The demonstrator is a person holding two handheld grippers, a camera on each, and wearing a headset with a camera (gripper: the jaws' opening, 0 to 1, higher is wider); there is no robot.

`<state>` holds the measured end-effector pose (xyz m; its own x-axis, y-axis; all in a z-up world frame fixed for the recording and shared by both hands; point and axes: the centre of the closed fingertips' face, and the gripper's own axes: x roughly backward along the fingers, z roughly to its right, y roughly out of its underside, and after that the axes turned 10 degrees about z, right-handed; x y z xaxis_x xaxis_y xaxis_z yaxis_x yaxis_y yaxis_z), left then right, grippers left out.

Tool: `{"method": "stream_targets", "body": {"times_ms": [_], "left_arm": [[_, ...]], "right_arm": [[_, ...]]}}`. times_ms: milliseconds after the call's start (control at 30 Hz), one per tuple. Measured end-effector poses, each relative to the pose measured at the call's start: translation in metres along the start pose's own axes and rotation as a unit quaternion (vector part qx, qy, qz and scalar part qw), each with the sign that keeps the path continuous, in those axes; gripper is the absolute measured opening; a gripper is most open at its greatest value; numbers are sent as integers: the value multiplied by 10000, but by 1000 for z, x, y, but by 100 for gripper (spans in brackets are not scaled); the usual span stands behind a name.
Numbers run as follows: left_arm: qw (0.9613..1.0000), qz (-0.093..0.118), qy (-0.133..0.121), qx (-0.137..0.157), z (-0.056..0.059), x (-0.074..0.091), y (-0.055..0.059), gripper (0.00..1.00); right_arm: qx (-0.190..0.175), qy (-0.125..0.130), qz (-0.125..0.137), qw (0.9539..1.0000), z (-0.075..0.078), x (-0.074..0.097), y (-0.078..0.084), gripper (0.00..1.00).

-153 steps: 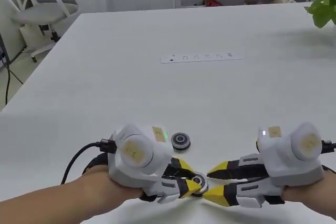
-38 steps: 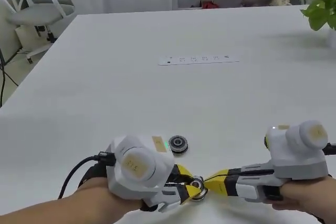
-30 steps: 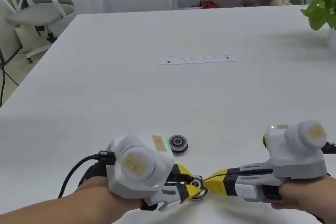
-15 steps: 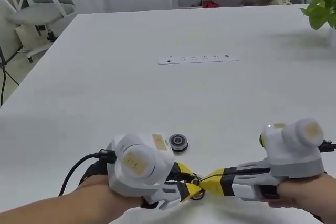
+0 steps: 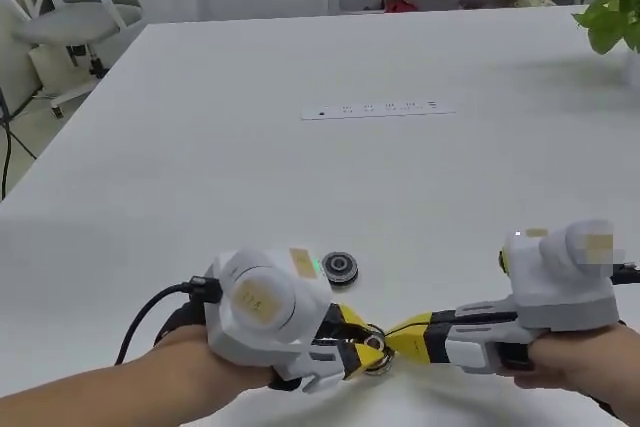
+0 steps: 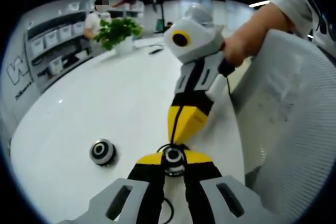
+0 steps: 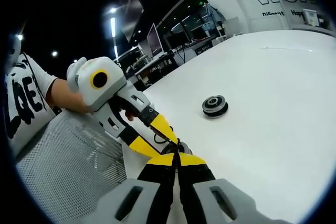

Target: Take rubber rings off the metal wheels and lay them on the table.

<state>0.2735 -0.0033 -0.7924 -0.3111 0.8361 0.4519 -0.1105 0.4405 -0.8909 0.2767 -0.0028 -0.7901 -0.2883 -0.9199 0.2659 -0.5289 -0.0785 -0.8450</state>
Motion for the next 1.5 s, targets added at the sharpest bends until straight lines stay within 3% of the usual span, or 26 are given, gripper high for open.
{"method": "stream_targets", "body": {"times_ms": [267,567,1000,1500], "left_arm": [[10000,-69,50,-1,1,2,0,16],[9995,-107,285,111,12,8,-2,30],[9996,109,200,185,9,26,-15,43],[9990,220,93,384,6,47,-16,61]], "right_arm": [[-27,-8,-7,10000,0,-1,0,0],[-60,-14,31,10000,0,-1,-2,0],[-87,-16,89,9999,-1,1,-5,0],[-91,-78,148,9998,-5,3,-9,0]]}}
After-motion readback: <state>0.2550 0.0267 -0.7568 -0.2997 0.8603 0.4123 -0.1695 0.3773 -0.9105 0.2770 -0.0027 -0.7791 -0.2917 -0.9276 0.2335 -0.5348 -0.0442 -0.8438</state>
